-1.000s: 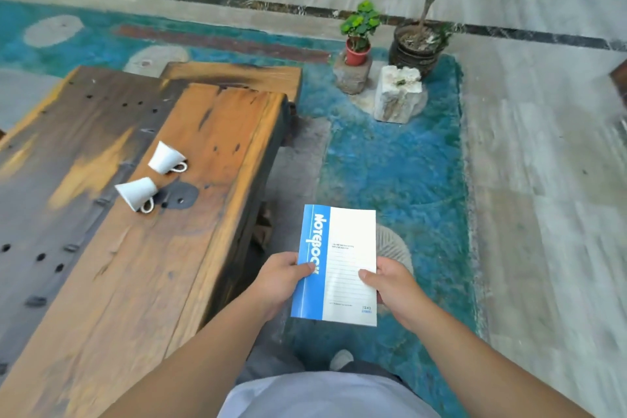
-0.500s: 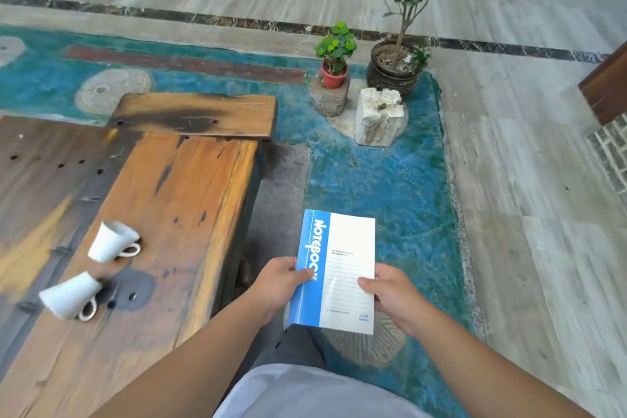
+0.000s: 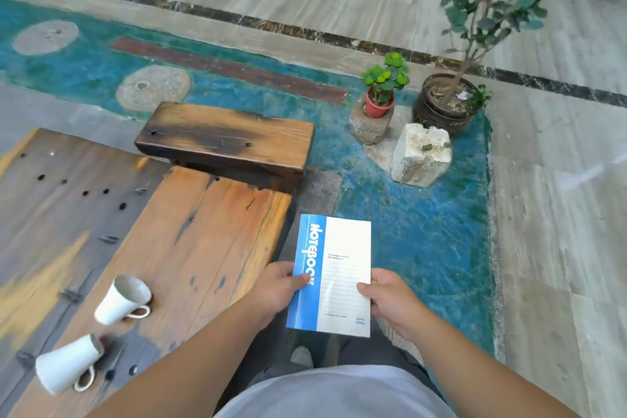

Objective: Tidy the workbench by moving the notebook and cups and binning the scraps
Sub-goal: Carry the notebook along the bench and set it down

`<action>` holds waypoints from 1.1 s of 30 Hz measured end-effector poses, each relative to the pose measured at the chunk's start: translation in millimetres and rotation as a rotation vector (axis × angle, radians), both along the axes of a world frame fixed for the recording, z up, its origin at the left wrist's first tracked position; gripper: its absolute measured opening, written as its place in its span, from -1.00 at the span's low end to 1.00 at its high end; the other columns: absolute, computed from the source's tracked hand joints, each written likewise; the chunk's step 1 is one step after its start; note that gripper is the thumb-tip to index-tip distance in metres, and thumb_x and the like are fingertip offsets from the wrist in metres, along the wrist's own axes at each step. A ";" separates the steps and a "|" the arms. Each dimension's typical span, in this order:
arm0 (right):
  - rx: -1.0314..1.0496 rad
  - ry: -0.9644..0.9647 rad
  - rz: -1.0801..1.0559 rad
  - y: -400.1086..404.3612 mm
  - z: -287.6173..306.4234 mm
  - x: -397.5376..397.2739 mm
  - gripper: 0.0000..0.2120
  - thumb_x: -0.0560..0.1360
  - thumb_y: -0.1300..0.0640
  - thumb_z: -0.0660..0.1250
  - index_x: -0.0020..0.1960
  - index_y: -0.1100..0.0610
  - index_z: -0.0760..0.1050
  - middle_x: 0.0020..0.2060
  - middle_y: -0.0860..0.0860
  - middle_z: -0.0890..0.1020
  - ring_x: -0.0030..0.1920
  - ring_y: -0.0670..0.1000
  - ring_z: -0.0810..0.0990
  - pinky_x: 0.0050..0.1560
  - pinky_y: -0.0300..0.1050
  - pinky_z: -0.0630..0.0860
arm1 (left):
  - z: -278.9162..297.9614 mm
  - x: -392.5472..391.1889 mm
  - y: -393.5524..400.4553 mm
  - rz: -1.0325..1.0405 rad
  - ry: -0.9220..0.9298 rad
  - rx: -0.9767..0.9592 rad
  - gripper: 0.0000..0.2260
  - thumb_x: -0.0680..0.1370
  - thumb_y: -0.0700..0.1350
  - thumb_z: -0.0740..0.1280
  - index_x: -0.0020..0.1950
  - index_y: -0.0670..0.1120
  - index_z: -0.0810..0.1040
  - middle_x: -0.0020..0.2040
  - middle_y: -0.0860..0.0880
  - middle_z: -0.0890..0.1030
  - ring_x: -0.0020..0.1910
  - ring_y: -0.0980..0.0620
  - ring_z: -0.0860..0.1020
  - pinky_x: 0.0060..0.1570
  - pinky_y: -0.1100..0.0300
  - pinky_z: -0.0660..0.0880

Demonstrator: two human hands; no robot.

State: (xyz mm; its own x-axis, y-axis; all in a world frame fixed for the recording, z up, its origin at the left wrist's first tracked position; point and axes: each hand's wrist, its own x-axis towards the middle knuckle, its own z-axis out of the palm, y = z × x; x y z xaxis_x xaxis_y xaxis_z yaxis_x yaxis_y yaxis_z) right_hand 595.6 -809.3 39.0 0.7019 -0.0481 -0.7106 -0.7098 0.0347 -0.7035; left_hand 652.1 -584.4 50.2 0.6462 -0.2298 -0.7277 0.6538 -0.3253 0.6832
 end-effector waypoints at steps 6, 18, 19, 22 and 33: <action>-0.062 -0.027 0.276 -8.1 -1.9 123.6 -0.87 0.56 0.34 0.27 0.09 0.30 0.53 -0.01 0.15 0.71 -0.03 0.12 0.71 -0.01 0.09 0.64 | -2.6 52.7 -5.4 0.275 -0.031 0.000 -0.81 0.59 -0.05 0.35 0.11 -0.13 0.60 0.08 0.02 0.71 -0.04 0.01 0.71 0.13 -0.05 0.59; -0.228 -0.099 1.018 64.2 -24.3 288.1 -0.95 0.48 0.29 0.38 -0.13 0.17 0.56 -0.10 0.15 0.72 -0.05 0.21 0.69 0.05 0.29 0.58 | -31.1 65.9 -12.8 1.110 0.039 -0.005 -0.84 0.55 -0.11 0.40 0.09 -0.14 0.58 0.07 -0.07 0.71 -0.05 -0.09 0.71 0.05 -0.17 0.62; -0.244 -0.103 1.058 74.6 -26.4 290.5 -0.94 0.47 0.29 0.39 -0.13 0.17 0.55 -0.10 0.14 0.72 -0.07 0.20 0.69 0.03 0.27 0.60 | -34.4 62.3 -10.1 1.158 0.047 0.006 -0.85 0.54 -0.12 0.41 0.07 -0.14 0.57 0.06 -0.09 0.71 -0.05 -0.10 0.71 0.04 -0.17 0.62; -0.286 -0.125 1.129 103.0 -33.4 290.6 -0.91 0.46 0.28 0.42 -0.16 0.14 0.55 -0.12 0.09 0.72 -0.14 0.10 0.70 -0.07 0.12 0.64 | -42.4 54.7 4.1 1.234 0.053 0.080 -0.91 0.53 -0.17 0.43 -0.04 -0.13 0.56 0.05 -0.12 0.71 -0.08 -0.08 0.70 0.03 -0.13 0.63; -0.543 -0.260 1.244 148.5 -43.4 280.2 -0.94 0.49 0.16 0.42 -0.11 0.10 0.54 -0.16 -0.02 0.65 -0.12 0.02 0.62 -0.15 -0.04 0.57 | -70.3 55.9 42.8 1.177 0.110 0.193 -0.85 0.54 -0.14 0.41 0.08 -0.13 0.57 0.09 -0.09 0.68 -0.02 -0.07 0.66 0.05 -0.08 0.61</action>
